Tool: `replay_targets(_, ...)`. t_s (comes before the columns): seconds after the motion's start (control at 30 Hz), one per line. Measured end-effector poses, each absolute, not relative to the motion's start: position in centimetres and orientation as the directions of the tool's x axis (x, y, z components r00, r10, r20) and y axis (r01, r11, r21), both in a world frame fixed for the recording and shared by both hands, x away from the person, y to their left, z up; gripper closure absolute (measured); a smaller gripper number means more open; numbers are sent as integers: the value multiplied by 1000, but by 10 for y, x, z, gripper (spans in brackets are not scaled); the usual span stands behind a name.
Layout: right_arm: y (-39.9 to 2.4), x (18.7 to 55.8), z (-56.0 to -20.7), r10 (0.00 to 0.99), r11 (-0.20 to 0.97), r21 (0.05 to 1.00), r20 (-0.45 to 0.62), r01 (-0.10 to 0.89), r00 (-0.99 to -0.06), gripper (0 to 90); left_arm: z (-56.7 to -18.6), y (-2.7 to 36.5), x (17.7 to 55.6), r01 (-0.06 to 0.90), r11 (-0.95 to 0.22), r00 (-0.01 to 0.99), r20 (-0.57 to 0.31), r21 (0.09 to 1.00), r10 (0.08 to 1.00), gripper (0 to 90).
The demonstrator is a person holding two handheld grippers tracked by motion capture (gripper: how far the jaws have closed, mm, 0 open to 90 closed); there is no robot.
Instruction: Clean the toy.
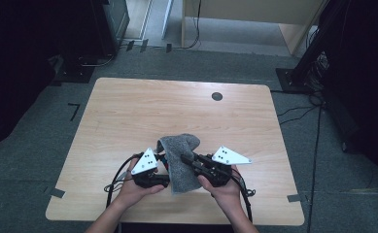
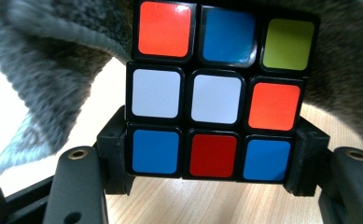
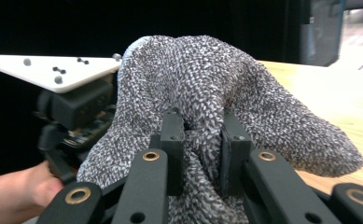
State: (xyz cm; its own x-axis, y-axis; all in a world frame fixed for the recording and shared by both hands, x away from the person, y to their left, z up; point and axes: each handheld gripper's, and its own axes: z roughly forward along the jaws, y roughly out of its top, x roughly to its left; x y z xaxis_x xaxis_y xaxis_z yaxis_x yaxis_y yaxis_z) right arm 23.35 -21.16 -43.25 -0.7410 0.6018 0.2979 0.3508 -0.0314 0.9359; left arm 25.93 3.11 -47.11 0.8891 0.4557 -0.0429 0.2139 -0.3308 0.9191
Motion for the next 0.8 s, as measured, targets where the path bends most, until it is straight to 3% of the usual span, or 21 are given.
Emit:
replay_targets(0.57,-213,235,-433,624,0,935,277,355,-730,774,-473,21,256,194,-362,903,-21,912,430,342)
replay_targets(0.8,-222,242,-438,645,-34,918,323,396,-692,775,-469,34,258,217,-327,887,-46,920,459,342)
